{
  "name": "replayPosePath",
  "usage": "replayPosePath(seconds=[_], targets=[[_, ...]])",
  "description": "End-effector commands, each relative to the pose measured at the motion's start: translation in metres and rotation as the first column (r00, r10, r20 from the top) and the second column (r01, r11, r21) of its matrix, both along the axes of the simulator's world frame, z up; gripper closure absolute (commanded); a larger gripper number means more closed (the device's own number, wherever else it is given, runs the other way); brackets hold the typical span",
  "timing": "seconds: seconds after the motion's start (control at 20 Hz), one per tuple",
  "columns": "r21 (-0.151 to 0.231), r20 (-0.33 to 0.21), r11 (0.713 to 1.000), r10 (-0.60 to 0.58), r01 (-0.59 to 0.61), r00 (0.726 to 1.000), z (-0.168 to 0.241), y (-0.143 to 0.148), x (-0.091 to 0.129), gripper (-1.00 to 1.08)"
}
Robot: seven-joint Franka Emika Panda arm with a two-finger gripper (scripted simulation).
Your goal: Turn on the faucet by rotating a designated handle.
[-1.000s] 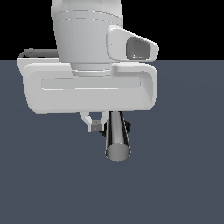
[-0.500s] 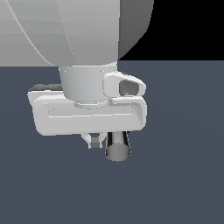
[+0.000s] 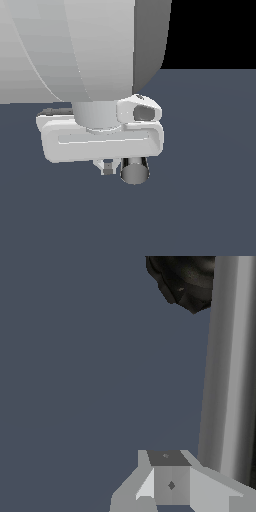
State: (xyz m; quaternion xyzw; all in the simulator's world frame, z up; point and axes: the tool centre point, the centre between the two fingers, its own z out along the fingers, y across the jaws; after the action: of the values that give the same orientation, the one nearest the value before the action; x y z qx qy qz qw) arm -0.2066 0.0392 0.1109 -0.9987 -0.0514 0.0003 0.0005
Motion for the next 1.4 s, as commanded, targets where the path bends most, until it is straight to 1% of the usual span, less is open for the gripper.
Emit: replayPosePath(seconds=[0.0, 0.15, 1.35], targets=[[0.0, 0.001, 1.0, 0.0, 0.0, 1.0, -0.001, 0.0, 0.0, 1.08], [0.0, 0.001, 1.0, 0.0, 0.0, 1.0, -0.001, 0.0, 0.0, 1.08], [-0.001, 0.0, 1.0, 0.0, 0.0, 1.0, -0.001, -0.107, 0.019, 1.08]])
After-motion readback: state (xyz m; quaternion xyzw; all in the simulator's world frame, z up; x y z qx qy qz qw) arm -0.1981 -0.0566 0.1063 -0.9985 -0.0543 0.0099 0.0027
